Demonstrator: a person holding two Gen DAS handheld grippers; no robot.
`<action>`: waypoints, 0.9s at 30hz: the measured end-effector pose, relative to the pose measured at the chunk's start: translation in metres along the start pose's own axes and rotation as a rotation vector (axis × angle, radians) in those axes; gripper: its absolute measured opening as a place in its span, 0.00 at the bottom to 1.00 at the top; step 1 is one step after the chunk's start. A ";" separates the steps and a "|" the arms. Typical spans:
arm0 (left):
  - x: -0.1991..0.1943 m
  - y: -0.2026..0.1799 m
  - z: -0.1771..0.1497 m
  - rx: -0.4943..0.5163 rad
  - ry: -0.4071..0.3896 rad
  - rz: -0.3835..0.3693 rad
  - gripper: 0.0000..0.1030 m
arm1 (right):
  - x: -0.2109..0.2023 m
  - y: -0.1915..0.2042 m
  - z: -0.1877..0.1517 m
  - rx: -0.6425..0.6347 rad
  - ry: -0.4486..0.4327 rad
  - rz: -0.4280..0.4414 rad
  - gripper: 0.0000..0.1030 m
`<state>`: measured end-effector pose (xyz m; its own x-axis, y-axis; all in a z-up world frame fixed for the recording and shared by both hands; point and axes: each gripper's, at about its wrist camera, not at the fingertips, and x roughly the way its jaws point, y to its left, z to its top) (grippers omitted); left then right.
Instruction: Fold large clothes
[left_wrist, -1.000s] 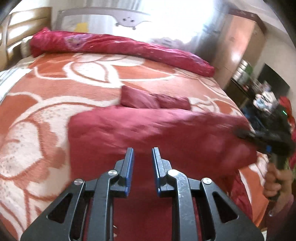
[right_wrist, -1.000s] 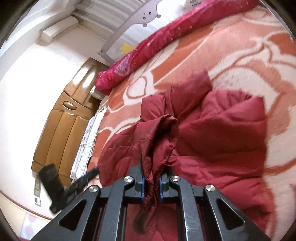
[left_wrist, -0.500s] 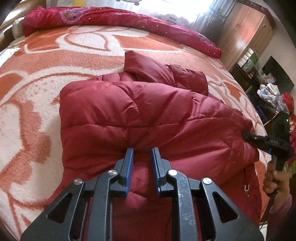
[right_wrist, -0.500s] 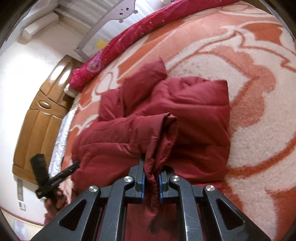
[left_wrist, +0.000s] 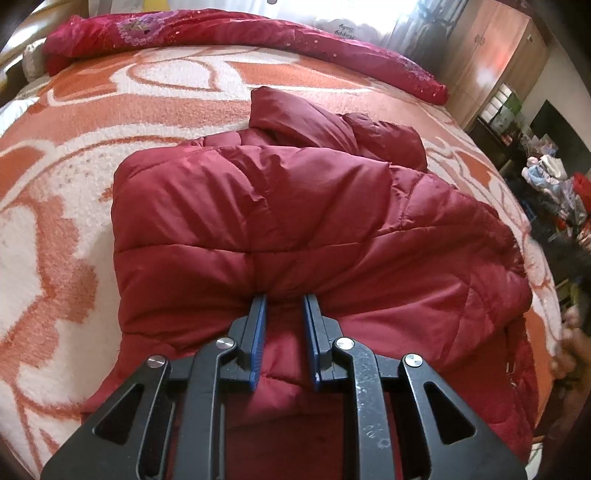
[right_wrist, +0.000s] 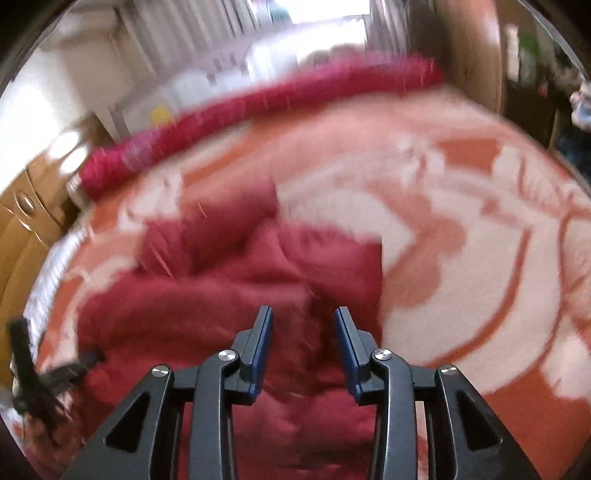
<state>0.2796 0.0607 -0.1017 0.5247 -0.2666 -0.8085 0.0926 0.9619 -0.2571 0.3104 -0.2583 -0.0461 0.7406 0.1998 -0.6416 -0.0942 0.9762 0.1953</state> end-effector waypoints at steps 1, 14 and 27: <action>0.000 -0.002 -0.001 0.006 -0.001 0.012 0.17 | 0.002 0.018 0.001 -0.042 0.016 0.052 0.49; 0.003 -0.006 -0.002 0.035 -0.006 0.040 0.17 | 0.060 0.039 -0.054 -0.240 0.240 -0.010 0.42; -0.006 -0.006 -0.009 0.039 0.018 0.045 0.17 | 0.067 0.005 -0.058 -0.149 0.267 -0.007 0.43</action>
<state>0.2686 0.0560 -0.1001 0.5133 -0.2239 -0.8285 0.1027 0.9745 -0.1997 0.3205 -0.2355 -0.1313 0.5421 0.1891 -0.8188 -0.2012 0.9752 0.0921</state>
